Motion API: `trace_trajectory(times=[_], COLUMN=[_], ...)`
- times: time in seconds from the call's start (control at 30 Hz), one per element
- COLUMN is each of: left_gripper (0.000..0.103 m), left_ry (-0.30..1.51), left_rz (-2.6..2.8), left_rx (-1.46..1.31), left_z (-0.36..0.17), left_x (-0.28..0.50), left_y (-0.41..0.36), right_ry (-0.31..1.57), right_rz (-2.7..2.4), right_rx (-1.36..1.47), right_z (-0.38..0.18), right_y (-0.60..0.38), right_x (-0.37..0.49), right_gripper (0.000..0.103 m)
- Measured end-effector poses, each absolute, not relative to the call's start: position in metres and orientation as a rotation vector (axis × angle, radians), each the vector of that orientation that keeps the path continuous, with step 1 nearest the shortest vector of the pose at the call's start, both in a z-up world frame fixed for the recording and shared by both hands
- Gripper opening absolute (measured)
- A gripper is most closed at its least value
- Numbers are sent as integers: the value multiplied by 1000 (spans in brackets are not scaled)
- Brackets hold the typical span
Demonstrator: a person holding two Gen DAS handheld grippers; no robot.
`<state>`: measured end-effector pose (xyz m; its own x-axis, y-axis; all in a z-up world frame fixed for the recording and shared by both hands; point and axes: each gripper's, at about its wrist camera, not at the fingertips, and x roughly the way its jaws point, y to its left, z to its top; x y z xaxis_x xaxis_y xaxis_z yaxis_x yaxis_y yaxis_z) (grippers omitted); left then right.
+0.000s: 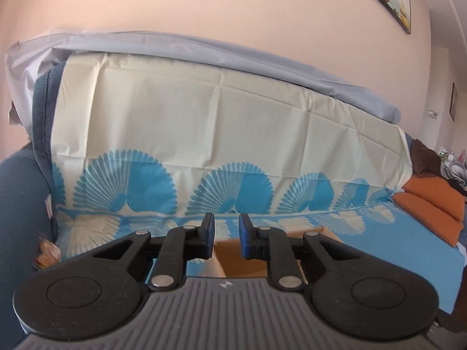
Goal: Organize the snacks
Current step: 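Grasp the dark chocolate bar with the right tool while the left tool approaches the cookie bag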
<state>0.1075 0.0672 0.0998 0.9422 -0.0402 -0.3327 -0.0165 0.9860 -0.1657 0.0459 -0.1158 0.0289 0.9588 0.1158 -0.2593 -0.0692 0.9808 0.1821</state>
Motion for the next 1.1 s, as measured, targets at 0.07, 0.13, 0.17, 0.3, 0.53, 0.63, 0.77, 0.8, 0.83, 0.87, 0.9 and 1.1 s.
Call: trace_trajectory(times=[0.07,0.13,0.17,0.3,0.53,0.63,0.77,0.8,0.83,0.87,0.9,1.1], left_gripper=[20,20,20,19,20,19,20,19,19,19,19,19], left_ry=[314,300,299,422,436,447,476,433,429,423,421,405], left_rz=[49,121,150,264,373,408,477,521,540,554,565,603], left_rx=[-116,-55,-48,-114,-203,-219,-271,-274,-307,-338,-367,-459], left_z=[100,89,79,33,26,24,22,22,22,23,24,25], left_x=[117,123,123,133,144,149,149,146,142,138,136,126], left_y=[84,99,108,150,195,209,239,248,258,267,275,301], right_ry=[266,269,273,295,342,352,404,410,417,426,431,521], right_rz=[138,174,191,238,354,401,472,486,501,515,531,602], right_rx=[167,159,157,140,132,118,101,95,92,94,96,-1], right_z=[31,31,31,29,30,31,43,48,53,57,62,51], right_y=[-107,-100,-97,-87,-62,-49,-27,-18,-8,4,18,127], right_x=[43,42,42,41,43,42,49,52,57,64,72,140], right_gripper=[39,39,39,39,39,39,39,39,40,40,40,65])
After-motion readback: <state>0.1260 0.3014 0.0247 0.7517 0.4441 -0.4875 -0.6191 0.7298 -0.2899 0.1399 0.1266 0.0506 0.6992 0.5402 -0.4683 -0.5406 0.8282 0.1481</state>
